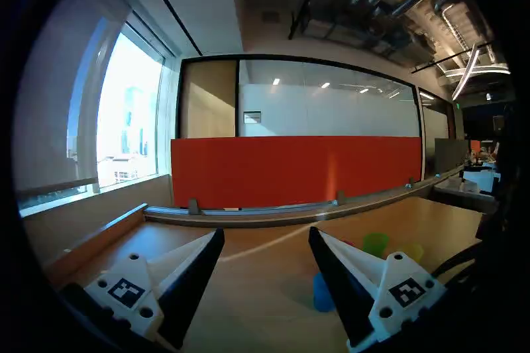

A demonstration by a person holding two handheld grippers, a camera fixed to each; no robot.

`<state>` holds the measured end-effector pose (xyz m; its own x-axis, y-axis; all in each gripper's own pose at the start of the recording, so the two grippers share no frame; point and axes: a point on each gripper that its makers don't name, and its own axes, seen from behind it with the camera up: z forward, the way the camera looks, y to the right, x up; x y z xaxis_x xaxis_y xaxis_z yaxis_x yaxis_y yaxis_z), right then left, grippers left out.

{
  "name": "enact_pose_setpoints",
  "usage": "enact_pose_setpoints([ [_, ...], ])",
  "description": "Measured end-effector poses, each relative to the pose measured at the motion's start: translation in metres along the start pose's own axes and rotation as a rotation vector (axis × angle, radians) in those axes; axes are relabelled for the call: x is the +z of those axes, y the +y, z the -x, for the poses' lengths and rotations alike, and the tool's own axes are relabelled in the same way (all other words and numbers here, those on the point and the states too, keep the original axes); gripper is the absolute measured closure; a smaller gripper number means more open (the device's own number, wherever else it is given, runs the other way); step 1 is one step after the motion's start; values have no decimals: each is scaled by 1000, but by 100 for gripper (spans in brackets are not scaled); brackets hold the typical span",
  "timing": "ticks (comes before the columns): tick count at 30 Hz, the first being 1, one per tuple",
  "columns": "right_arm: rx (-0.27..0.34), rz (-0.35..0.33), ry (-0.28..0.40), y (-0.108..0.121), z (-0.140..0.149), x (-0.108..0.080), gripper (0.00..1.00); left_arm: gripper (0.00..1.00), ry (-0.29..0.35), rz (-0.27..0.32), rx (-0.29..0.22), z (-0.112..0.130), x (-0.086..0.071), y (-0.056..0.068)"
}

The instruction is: Pour water

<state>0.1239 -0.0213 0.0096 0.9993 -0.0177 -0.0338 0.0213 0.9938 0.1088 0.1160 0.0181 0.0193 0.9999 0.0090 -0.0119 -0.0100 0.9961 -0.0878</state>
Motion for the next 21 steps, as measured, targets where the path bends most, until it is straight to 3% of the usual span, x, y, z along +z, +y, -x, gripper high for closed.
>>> enact_pose_setpoints([
  [14, -11, -9, -21, -2, -45, 16, 0, 6, 10, 28, 7, -51, 16, 4],
  [21, -28, -28, -20, -6, -64, 21, 0, 6, -5, 37, 9, -65, 22, 6],
])
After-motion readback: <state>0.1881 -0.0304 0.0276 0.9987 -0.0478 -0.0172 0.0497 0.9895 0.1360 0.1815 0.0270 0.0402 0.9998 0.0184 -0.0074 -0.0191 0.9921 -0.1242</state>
